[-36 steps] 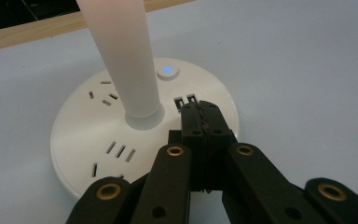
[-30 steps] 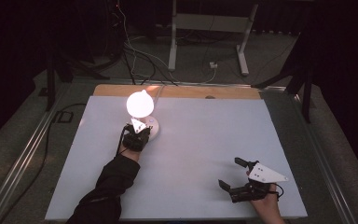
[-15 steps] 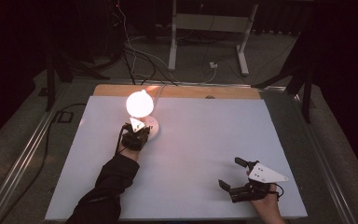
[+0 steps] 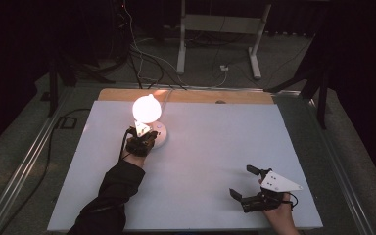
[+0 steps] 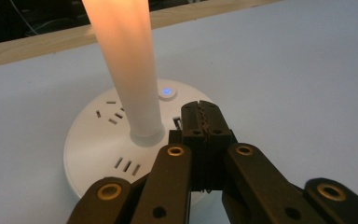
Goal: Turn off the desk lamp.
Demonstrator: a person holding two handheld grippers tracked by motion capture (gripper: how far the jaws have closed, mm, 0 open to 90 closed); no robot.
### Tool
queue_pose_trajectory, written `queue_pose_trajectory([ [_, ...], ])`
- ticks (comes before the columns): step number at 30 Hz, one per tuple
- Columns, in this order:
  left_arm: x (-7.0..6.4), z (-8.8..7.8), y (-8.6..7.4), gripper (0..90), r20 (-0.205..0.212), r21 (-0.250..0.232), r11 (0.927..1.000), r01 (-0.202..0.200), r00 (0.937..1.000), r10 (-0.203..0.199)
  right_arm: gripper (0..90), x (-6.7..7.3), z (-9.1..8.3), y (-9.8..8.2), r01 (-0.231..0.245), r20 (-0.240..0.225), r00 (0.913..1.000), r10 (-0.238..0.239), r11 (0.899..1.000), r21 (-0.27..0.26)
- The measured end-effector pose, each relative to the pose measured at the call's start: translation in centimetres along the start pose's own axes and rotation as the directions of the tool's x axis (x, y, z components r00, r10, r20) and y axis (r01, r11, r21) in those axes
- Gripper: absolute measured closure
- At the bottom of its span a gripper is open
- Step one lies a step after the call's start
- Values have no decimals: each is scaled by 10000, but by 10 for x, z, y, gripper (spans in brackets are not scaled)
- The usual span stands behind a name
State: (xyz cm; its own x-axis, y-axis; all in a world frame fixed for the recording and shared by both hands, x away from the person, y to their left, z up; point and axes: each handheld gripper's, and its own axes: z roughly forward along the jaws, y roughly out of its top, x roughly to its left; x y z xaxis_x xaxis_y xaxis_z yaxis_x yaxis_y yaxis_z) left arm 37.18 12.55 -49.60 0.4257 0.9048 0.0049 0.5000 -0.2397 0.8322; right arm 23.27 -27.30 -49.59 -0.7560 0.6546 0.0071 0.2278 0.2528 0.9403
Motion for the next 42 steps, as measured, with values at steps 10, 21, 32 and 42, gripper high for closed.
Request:
queue_pose_trajectory([
  [10,0,5,-5,900,125,274,9996,26,9999,-29,0,0,0,0,8,1,10000,-8,10000,4],
  [21,0,8,-7,900,157,385,9993,-5,9999,-1,0,0,0,0,0,5,10000,0,10000,11],
  [32,0,11,-10,900,188,437,9990,-100,9998,92,0,0,1,0,-7,-9,10000,8,10000,32],
  [42,0,11,-10,900,139,424,9989,-196,9997,190,0,0,2,-1,-6,-39,10000,7,10000,82],
])
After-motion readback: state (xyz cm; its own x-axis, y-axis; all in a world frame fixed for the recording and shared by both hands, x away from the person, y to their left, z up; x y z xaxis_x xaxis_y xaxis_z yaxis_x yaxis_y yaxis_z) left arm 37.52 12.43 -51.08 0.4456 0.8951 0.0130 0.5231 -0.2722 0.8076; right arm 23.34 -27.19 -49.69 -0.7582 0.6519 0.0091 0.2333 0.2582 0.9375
